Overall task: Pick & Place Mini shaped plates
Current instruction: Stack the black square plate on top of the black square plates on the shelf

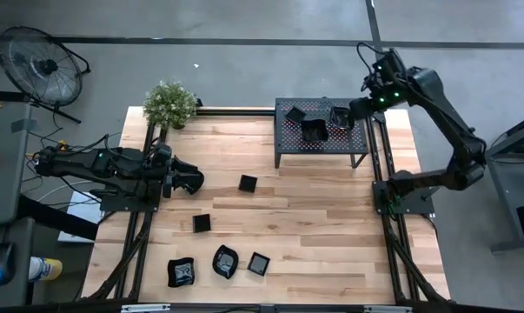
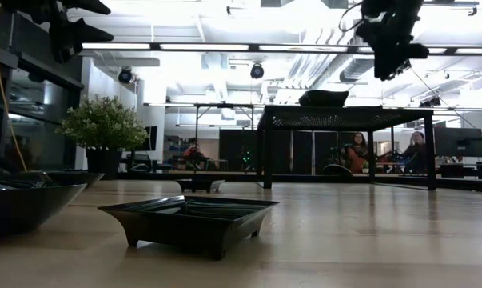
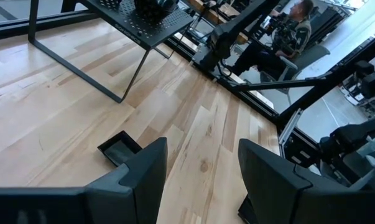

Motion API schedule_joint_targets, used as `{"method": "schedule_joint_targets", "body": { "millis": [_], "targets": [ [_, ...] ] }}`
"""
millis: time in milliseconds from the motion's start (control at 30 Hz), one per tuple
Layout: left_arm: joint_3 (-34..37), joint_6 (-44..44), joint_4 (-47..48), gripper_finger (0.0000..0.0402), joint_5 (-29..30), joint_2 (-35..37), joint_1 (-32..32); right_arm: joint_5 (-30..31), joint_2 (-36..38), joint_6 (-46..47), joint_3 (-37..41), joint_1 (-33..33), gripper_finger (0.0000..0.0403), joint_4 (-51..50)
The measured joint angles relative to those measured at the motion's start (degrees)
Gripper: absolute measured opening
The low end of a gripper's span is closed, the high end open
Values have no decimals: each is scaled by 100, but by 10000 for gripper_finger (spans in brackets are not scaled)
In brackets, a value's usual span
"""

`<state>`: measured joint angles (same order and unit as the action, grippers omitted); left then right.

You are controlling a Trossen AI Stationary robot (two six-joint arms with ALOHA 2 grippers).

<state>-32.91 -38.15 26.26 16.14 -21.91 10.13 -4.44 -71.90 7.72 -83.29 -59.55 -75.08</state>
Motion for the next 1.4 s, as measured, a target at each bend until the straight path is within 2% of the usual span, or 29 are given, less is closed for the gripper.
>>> {"method": "schedule_joint_targets", "body": {
  "millis": [433, 667, 900, 1100, 1267, 1400],
  "targets": [
    [0, 45, 10, 195, -297, -36, 1, -24, 1405, 628, 0, 43, 53, -549],
    [-2, 175, 92, 195, -662, -175, 2, -118, 2177, 1839, 411, 797, 29, -516],
    [-4, -2, 41, 195, -686, -593, 2, 468, 2840, 3123, 1220, 1871, 23, -356],
    [-4, -134, 31, 195, -676, -1155, 2, 816, 3148, 3771, 1785, 2517, 23, 129],
    [-4, -341, 4, 195, -627, -1628, 0, 1216, 3105, 3668, 1906, 2854, 21, 445],
    [-4, -768, -207, 195, -256, -1968, -3, 1562, 3109, 3288, 1908, 2992, 15, 499]
  ]
}}
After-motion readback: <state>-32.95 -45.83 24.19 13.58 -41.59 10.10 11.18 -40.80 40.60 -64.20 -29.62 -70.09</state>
